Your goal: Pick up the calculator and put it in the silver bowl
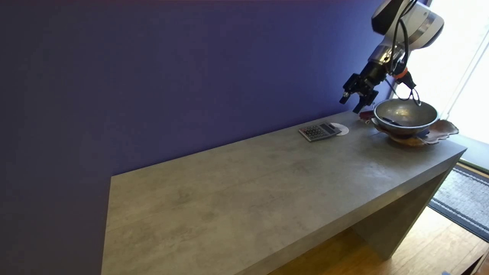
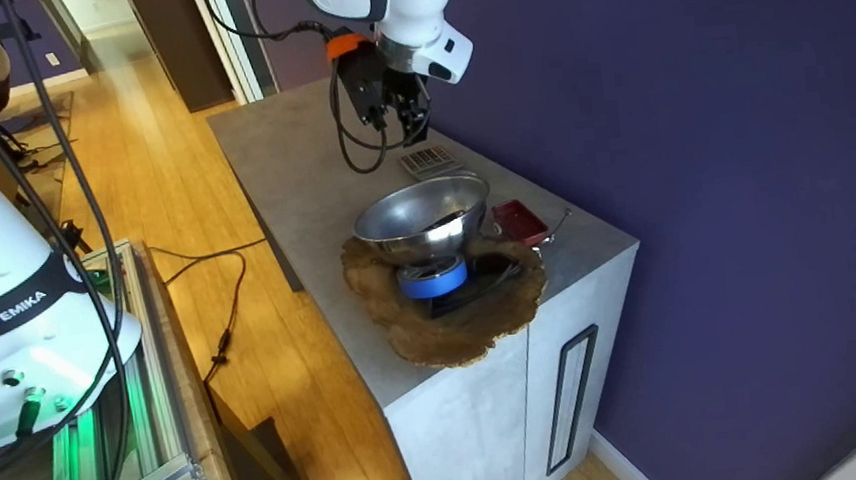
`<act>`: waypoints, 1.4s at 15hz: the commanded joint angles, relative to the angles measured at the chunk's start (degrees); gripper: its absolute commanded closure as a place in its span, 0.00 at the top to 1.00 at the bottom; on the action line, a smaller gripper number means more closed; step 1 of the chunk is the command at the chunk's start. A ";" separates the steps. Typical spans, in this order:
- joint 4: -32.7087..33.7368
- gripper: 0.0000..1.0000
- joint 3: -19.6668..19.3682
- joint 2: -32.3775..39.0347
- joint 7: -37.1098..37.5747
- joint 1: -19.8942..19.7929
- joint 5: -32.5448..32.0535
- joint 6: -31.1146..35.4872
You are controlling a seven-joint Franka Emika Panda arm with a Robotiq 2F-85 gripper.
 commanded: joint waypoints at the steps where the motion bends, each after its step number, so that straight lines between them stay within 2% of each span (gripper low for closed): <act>1: 6.76 1.00 2.34 8.14 0.45 -1.54 -3.20 2.09; 3: 8.97 1.00 3.02 11.22 1.17 -2.63 -3.16 2.87; 5: 8.43 1.00 2.62 9.64 3.52 -3.80 -4.87 0.87; 6: 7.44 1.00 3.95 10.28 1.86 -3.65 -4.00 3.25; 8: 8.10 1.00 3.85 10.52 2.28 -4.63 -4.51 2.85; 13: 14.12 1.00 8.85 18.00 -5.68 -9.97 4.36 3.32; 18: 17.86 0.97 9.27 21.79 -9.71 -10.99 9.52 5.41; 19: 18.72 0.94 8.81 22.47 -9.00 -10.59 9.20 4.81; 20: 19.14 0.78 8.48 22.93 -8.02 -10.24 8.38 3.88; 21: 19.47 0.70 7.95 23.31 -6.32 -9.69 6.51 2.25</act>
